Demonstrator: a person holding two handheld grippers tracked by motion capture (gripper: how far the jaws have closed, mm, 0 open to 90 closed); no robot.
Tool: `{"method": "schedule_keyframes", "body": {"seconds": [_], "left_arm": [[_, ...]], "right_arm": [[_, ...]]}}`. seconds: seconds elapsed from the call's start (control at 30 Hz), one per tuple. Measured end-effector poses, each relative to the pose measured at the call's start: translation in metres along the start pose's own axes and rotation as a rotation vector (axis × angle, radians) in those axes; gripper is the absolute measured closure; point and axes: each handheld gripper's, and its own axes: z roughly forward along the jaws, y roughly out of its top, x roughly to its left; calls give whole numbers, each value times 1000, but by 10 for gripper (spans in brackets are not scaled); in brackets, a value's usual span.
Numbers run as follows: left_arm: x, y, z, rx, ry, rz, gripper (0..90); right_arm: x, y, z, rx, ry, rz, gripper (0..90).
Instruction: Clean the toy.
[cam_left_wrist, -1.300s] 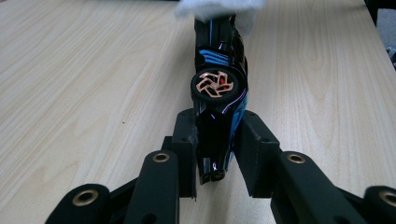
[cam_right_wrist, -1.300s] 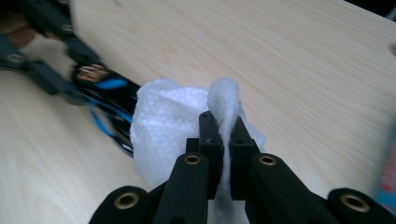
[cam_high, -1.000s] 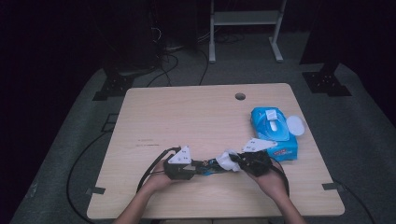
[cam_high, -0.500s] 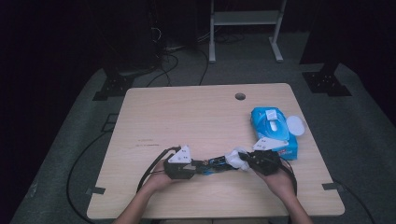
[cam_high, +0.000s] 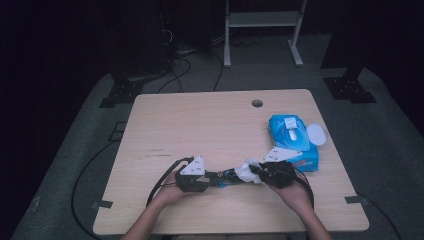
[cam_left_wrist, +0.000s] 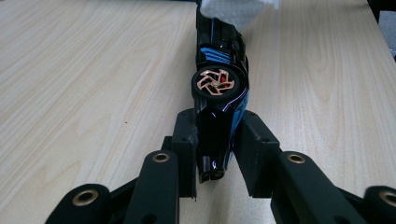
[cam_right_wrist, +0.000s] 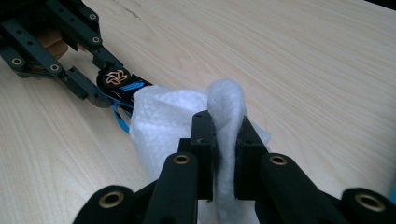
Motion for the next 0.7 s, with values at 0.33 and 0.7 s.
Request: {"method": "schedule_keyframes", "body": {"seconds": [0.33, 0.7], "left_arm": [[0, 0, 0, 2, -2, -1, 702], [-1, 1, 2, 3, -11, -7, 704]], "right_arm": [[12, 2, 11, 21, -32, -101, 864], [13, 8, 16, 32, -21, -87, 875]]}}
